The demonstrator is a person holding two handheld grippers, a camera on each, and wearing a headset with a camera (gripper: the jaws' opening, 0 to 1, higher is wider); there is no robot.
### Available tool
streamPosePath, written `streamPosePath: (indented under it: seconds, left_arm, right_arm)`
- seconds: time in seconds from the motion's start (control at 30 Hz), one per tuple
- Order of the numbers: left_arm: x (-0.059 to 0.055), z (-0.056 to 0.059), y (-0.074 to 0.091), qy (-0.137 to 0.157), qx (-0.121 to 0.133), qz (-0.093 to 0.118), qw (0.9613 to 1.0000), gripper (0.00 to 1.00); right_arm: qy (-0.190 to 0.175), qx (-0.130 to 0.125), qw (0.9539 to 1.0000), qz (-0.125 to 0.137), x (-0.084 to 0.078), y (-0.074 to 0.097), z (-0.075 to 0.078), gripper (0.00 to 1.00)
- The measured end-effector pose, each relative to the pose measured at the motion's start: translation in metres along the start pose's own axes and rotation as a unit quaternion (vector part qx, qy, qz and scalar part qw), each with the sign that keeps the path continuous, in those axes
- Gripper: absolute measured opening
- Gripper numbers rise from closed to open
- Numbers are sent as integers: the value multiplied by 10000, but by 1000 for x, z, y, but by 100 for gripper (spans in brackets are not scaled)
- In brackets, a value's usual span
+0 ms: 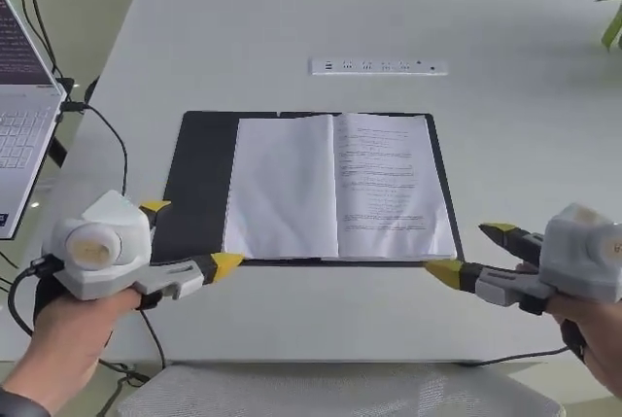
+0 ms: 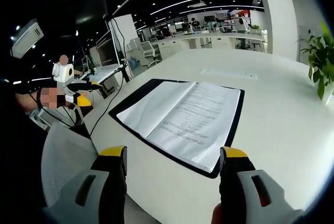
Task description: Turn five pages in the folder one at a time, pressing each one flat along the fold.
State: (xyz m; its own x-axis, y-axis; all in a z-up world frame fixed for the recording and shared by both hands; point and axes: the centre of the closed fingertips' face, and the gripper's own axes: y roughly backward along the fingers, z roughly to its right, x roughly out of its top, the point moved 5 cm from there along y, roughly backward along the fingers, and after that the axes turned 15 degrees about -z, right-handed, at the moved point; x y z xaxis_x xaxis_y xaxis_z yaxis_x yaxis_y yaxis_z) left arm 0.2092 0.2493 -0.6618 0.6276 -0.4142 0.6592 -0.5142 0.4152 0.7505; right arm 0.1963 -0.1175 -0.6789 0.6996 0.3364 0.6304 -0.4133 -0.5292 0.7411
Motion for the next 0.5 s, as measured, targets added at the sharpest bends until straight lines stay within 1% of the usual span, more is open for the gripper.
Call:
streamPosePath:
  seconds: [0.17,0.27,0.43,0.5]
  left_arm:
    - [2,1,3,54,-17,24,10000,77]
    - [2,0,2,76,-23,41,10000,77]
    - [3,2,2,19,-39,-6,10000,77]
    - [5,2,2,12,-56,3,10000,77]
  right_arm:
    - [-30,-52,10000,-77,-4,2,0,73]
    - [-47,-48,10000,-63,-4,3,-1,73]
    - [-37,-68,9999,-126,-7,1,-2,73]
    - [-65,-63,9999,-95,-6,2,-3,73]
